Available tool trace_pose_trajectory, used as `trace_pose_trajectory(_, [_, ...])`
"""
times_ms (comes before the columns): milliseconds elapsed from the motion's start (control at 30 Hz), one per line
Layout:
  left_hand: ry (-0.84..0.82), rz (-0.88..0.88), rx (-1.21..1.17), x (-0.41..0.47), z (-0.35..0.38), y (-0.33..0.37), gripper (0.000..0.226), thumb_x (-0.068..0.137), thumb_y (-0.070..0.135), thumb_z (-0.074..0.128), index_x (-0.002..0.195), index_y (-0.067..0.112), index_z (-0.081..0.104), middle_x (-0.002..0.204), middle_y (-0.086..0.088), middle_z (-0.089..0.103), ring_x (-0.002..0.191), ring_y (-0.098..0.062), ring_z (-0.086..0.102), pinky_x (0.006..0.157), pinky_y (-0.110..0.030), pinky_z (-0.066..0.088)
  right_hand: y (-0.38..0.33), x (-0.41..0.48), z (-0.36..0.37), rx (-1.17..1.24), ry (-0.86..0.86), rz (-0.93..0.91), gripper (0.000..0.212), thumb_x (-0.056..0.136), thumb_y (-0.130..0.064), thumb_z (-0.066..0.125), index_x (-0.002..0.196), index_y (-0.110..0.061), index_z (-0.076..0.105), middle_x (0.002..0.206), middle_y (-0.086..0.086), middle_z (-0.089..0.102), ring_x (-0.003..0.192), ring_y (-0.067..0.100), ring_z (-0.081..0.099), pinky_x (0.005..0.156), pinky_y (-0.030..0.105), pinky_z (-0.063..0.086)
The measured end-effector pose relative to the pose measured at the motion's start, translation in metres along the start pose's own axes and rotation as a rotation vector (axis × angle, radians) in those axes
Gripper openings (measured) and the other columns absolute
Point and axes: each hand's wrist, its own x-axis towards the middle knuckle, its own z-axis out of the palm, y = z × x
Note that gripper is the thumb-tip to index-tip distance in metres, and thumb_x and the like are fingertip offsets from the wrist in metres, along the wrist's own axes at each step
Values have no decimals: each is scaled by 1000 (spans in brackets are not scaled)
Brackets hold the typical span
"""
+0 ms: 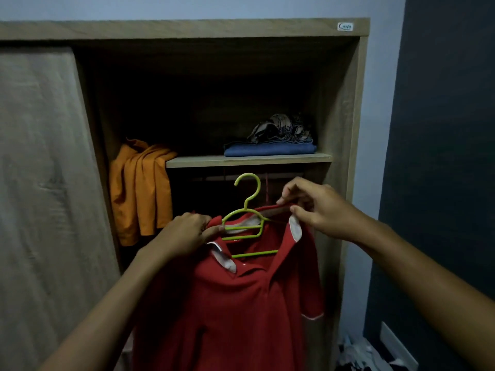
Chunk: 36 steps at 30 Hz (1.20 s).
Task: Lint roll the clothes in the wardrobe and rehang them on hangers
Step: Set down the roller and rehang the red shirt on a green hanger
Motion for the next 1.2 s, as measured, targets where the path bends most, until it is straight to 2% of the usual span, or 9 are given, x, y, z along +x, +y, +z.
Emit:
trace_pose_trajectory(133, [56, -2, -135, -6, -2, -12, 77, 71, 89, 23, 69, 19, 56, 58, 4, 55, 53, -8, 54, 52, -29, 38, -17, -6, -1, 123, -165, -67, 25, 90, -1, 65, 112, -12, 57, 112, -2, 70, 94, 11, 68, 78, 30, 57])
trace_pose_trajectory(300, [33, 45, -313, -12, -4, -20, 75, 75, 87, 35, 75, 18, 62, 65, 3, 64, 57, -9, 60, 56, -36, 47, 8, 9, 9, -36, 2, 68, 31, 90, -25, 67, 120, -22, 57, 117, -6, 65, 96, 10, 62, 78, 25, 51])
trace_pose_trajectory(367, [7, 60, -357, -15, -5, -23, 66, 79, 82, 39, 79, 20, 63, 70, 3, 67, 61, -9, 63, 58, -38, 50, 22, 15, 16, -191, -216, 199, 38, 94, -35, 60, 130, -27, 53, 128, -10, 58, 105, 7, 57, 86, 24, 47])
trace_pose_trajectory(433, [11, 74, -346, -17, -4, -30, 61, 82, 80, 39, 83, 23, 63, 74, 4, 68, 65, -8, 65, 59, -38, 53, 30, 18, 30, -230, -391, 233, 26, 99, -35, 51, 117, -21, 64, 116, -6, 66, 100, 5, 61, 89, 30, 52])
trace_pose_trajectory(667, [123, 88, -231, -17, 12, -52, 52, 87, 72, 35, 95, 23, 51, 87, 5, 63, 75, -9, 61, 64, -36, 52, 22, 37, 52, -289, -255, 167, 33, 99, -38, 50, 81, -16, 67, 75, -4, 67, 70, 4, 62, 64, 23, 48])
trace_pose_trajectory(767, [138, 94, -279, -14, 25, -60, 35, 94, 59, 43, 97, 25, 47, 90, 4, 57, 80, -11, 57, 70, -35, 48, 15, 46, 54, -312, -280, 194, 36, 99, -40, 51, 86, -12, 71, 79, 1, 70, 73, 10, 64, 67, 27, 50])
trace_pose_trajectory(867, [102, 111, -335, -14, 33, -64, 44, 91, 63, 36, 103, 24, 50, 95, 4, 58, 89, -12, 58, 78, -34, 48, 7, 52, 52, -332, -339, 259, 37, 96, -44, 55, 82, -14, 72, 79, 4, 72, 70, 12, 66, 69, 34, 52])
trace_pose_trajectory(1067, [196, 63, -301, -2, 36, -75, 27, 101, 35, 46, 109, 14, 62, 95, 0, 56, 95, -19, 57, 80, -31, 43, -24, 63, 36, -416, -384, 444, 32, 91, -45, 62, 89, -17, 78, 78, -6, 75, 74, 9, 70, 70, 30, 57])
trace_pose_trajectory(1200, [217, -89, -231, 12, 50, -87, 37, 98, 27, 54, 129, 6, 55, 116, -15, 56, 113, -29, 53, 94, -36, 43, -36, 63, 43, -441, -389, 593, 33, 92, -44, 61, 96, -16, 77, 88, -5, 74, 78, 6, 66, 71, 22, 52])
